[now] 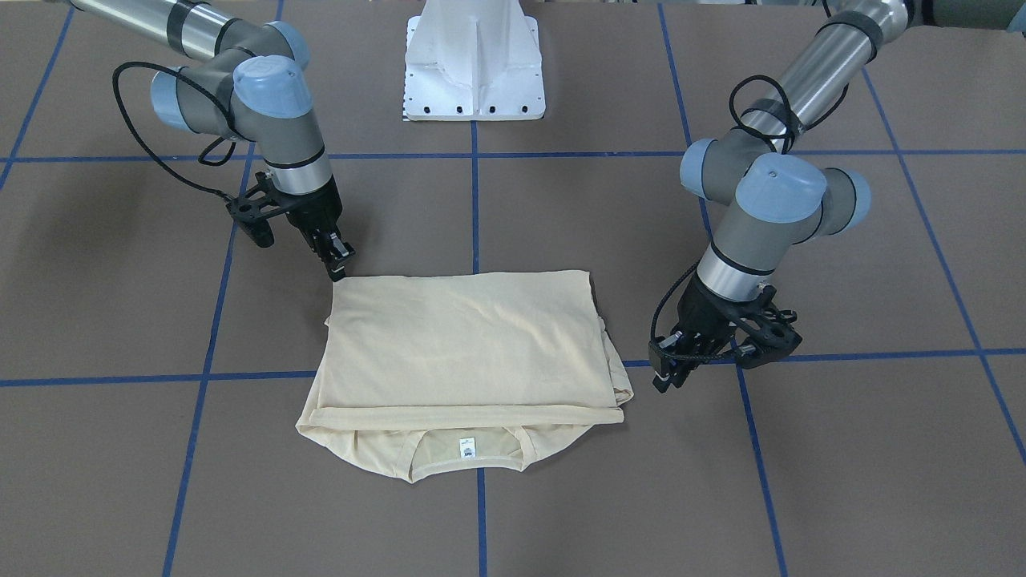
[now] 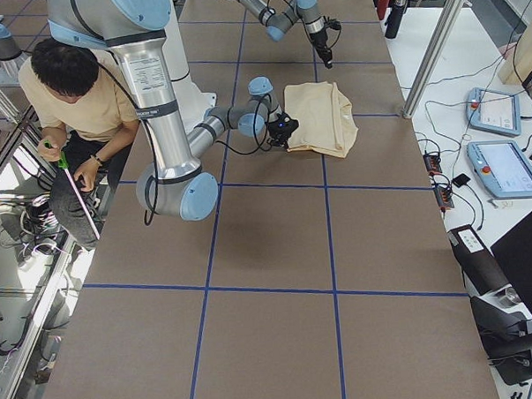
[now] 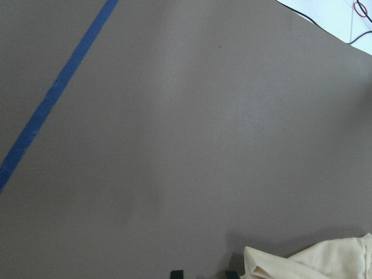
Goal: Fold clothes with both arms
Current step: 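Lower the right gripper to the folded shirt's near side edge and grasp, then drag the shirt with the right gripper toward the robot, rotating it, then grasp the shirt's two side edges with the left and right grippers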
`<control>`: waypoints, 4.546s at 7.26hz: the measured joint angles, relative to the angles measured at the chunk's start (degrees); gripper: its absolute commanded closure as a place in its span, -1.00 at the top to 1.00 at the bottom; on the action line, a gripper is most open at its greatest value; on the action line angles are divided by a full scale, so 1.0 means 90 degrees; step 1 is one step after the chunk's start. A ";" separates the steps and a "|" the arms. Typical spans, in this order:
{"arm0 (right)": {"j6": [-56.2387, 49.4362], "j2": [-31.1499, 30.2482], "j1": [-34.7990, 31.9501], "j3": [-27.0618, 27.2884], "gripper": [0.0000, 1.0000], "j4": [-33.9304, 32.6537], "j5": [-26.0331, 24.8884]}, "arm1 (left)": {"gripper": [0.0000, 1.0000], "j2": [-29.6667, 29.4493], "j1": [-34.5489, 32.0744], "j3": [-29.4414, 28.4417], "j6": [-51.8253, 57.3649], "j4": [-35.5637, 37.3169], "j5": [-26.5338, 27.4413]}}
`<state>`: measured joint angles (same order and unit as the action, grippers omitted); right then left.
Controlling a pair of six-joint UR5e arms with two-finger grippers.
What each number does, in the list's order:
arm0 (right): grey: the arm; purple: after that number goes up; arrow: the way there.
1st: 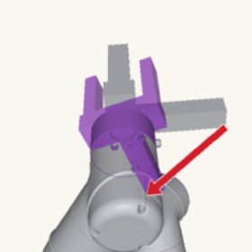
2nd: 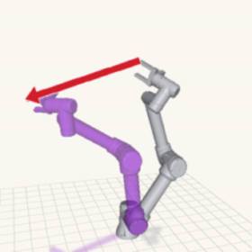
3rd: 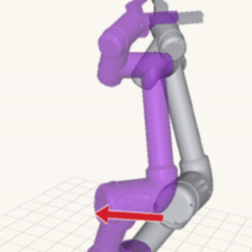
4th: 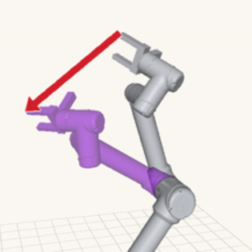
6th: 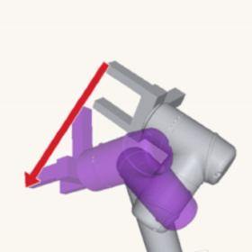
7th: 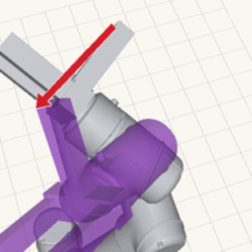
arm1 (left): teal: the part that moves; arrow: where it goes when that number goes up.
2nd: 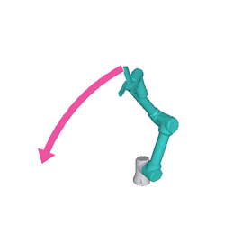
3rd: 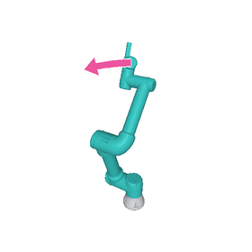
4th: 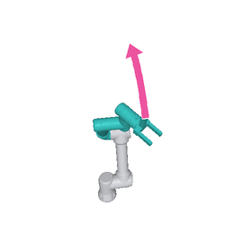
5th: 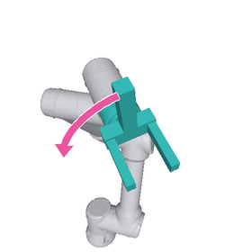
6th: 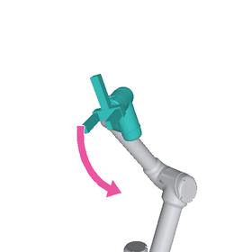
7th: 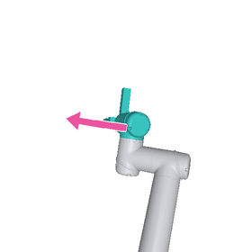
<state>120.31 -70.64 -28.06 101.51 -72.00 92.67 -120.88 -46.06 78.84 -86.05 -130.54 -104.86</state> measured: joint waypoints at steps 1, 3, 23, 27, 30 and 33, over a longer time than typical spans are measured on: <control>-0.0003 -0.0001 -0.0025 0.0071 -0.55 -0.0018 0.0024 | -0.28 -0.0003 0.0007 0.0000 0.0000 0.0000 0.0001; 0.0004 -0.0028 -0.0040 0.0189 0.07 -0.0047 0.0034 | -0.28 -0.0001 0.0049 -0.0007 -0.0002 -0.0004 0.0071; 0.0254 -0.0688 0.1951 0.2463 0.51 -0.2933 0.0250 | -0.28 -0.0027 0.0151 0.0657 -0.0390 0.0014 -0.0495; 0.0891 -0.0612 0.2194 0.3091 1.00 -0.3430 0.0177 | -0.05 0.0440 0.1033 0.1527 -0.1256 0.0013 -0.0462; 0.0355 -0.0067 0.0804 0.3112 1.00 -0.3420 0.0293 | 0.00 0.0554 0.1602 0.1525 -0.1479 0.0132 -0.0080; -0.0138 0.0196 0.0306 0.2725 1.00 -0.3375 0.0400 | 0.01 0.0538 0.1852 0.1518 -0.1557 0.0425 -0.0025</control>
<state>119.07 -68.87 -25.31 126.03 -102.37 96.27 -116.04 -29.39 92.50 -100.06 -126.71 -105.09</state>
